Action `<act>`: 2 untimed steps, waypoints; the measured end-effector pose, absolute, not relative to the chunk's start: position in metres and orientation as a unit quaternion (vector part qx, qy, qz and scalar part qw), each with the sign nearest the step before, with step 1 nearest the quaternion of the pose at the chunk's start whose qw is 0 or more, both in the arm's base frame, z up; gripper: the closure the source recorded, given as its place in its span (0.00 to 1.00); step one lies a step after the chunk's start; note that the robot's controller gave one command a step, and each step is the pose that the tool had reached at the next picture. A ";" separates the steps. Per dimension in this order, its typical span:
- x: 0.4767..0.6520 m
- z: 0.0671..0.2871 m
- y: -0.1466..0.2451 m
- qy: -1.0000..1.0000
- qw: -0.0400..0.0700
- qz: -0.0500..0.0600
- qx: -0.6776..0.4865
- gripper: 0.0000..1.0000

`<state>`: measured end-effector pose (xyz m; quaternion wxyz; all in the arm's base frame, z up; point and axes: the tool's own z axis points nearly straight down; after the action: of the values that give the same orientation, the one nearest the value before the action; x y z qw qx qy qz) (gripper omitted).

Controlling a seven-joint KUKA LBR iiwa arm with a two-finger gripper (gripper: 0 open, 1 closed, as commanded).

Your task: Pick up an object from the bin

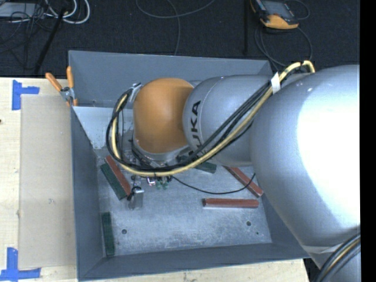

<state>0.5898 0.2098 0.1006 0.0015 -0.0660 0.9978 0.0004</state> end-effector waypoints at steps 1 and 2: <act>0.599 0.121 0.234 0.948 0.002 0.001 -0.319 0.00; 0.622 0.069 0.224 0.840 0.002 0.001 -0.543 0.00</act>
Offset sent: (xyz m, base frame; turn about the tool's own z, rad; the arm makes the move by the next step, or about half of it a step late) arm 0.0086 0.0227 0.0199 -0.5179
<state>0.6218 0.2243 0.0691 0.0016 -0.5427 0.8399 0.0008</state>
